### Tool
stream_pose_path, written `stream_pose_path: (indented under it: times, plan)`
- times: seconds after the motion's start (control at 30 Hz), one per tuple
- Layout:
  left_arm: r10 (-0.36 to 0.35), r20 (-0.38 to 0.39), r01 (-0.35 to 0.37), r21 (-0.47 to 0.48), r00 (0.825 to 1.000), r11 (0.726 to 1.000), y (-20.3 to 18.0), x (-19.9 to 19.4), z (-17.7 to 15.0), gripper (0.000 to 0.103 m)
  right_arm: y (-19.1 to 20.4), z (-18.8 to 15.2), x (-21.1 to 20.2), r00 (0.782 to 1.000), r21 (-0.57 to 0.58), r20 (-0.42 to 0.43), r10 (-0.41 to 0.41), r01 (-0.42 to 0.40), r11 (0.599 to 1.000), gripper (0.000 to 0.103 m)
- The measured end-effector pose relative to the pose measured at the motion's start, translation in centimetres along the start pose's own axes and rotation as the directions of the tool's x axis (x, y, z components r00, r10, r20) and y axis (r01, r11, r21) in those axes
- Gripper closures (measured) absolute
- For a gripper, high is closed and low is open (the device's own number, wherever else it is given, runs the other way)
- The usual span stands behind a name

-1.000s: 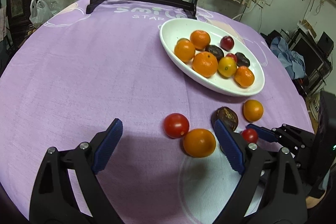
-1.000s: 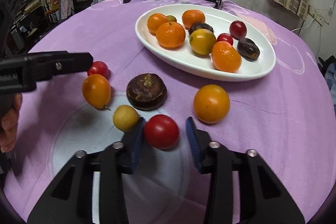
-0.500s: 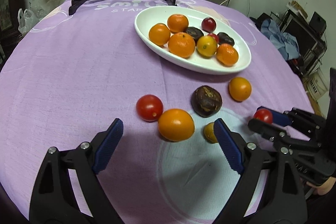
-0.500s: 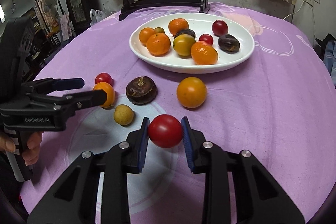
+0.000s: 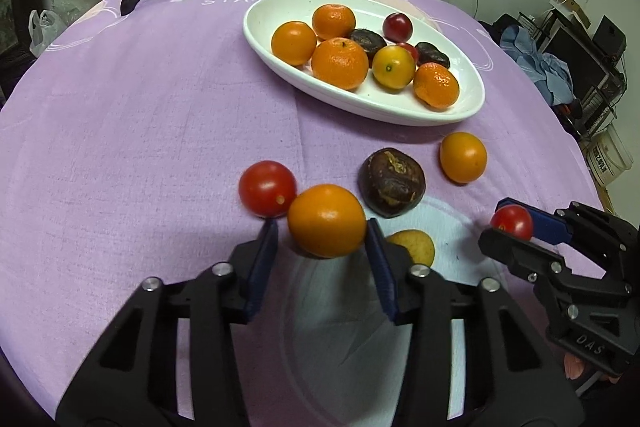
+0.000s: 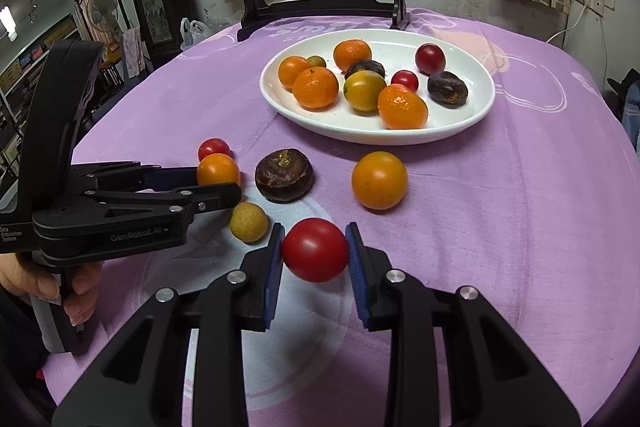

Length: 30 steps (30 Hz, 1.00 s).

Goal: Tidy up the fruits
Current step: 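Carry the red tomato and orange into the white plate, open both grippers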

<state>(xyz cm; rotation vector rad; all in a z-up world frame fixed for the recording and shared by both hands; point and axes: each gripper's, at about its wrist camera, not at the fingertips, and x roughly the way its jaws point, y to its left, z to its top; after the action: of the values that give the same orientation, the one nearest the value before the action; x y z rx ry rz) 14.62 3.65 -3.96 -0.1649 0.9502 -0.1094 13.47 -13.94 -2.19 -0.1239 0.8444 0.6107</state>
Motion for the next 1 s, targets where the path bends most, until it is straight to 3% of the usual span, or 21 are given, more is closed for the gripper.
stream_pose_path:
  times: [0.17, 0.4, 0.57, 0.8, 1.0]
  plan:
    - [-0.034, 0.004, 0.034, -0.014, 0.999, 0.999, 0.3, -0.6, -0.1, 0.065, -0.2, 0.1, -0.2, 1.0, 0.005, 0.01, -0.005, 0.005, 1.0, 0.072]
    - [-0.067, 0.096, 0.065, 0.027, 0.993, 0.998, -1.1, -4.4, 0.3, 0.065, -0.9, 0.3, -0.8, 0.999, 0.039, 0.038, 0.0, -0.002, 0.999, 0.072]
    - [-0.085, 0.123, 0.079, 0.06, 0.989, 0.995, -2.1, -6.0, 1.5, 0.065, -1.4, 1.6, -2.7, 0.994, 0.077, 0.107, -0.003, -0.006, 0.997, 0.072]
    - [-0.089, 0.151, 0.079, 0.07, 0.985, 0.994, -2.4, -6.7, 6.0, 0.065, -3.2, 5.8, -4.4, 0.982, 0.065, 0.179, -0.053, 0.042, 0.997, 0.072]
    - [-0.044, 0.158, 0.036, 0.052, 0.986, 0.998, -2.4, -3.8, 10.7, 0.065, -5.4, 9.0, -1.6, 0.98, 0.108, 0.187, -0.068, 0.048, 0.993, 0.072]
